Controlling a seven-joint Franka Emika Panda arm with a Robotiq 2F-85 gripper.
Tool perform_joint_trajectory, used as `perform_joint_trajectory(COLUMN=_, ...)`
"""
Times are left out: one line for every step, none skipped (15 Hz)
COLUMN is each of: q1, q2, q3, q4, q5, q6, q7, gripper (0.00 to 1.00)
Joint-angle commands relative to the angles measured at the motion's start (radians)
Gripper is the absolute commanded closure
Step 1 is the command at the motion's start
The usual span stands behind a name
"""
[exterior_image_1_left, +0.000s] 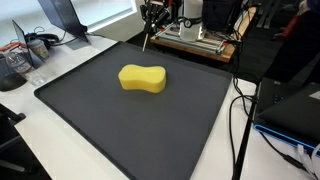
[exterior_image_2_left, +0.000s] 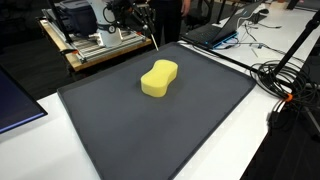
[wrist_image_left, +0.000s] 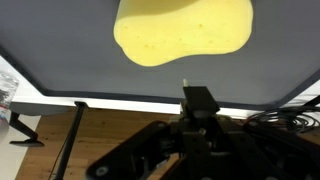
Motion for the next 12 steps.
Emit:
perform_joint_trajectory(q1=-0.002, q2=0.008, q3=0.155, q4=0.039, q5=0.017, q6=0.151, q7=0.040, gripper=0.97)
perform_joint_trajectory(q1=0.006, q2=0.025, q3=0.192, q4=0.052, q5=0.007, q6=0.184, q7=0.062, gripper=0.97)
perform_joint_trajectory(q1=0.126, q2=0.045, q3=0.139, q4=0.033, q5=-0.143, q6=0.236, q7=0.229, gripper=0.97)
perform_joint_trajectory(q1=0.034, q2=0.066, q3=0.243, q4=0.078, q5=-0.043, q6=0.254, q7=0.125, gripper=0.97)
perform_joint_trajectory(q1=0.065, q2=0.104, q3=0.253, q4=0.096, q5=-0.066, q6=0.296, q7=0.163, gripper=0.97)
perform_joint_trajectory(q1=0.071, q2=0.140, q3=0.276, q4=0.119, q5=-0.068, q6=0.327, q7=0.161, gripper=0.97)
perform_joint_trajectory(q1=0.073, q2=0.175, q3=0.297, q4=0.142, q5=-0.073, q6=0.354, q7=0.158, gripper=0.97)
perform_joint_trajectory(q1=0.076, q2=0.222, q3=0.310, q4=0.176, q5=-0.072, q6=0.383, q7=0.144, gripper=0.97)
perform_joint_trajectory(q1=0.079, q2=0.265, q3=0.320, q4=0.208, q5=-0.068, q6=0.410, q7=0.130, gripper=0.97)
perform_joint_trajectory(q1=0.081, q2=0.312, q3=0.324, q4=0.246, q5=-0.059, q6=0.435, q7=0.107, gripper=0.97)
perform_joint_trajectory(q1=0.082, q2=0.355, q3=0.327, q4=0.282, q5=-0.053, q6=0.459, q7=0.087, gripper=0.97)
perform_joint_trajectory(q1=0.080, q2=0.404, q3=0.326, q4=0.327, q5=-0.041, q6=0.487, q7=0.055, gripper=0.97)
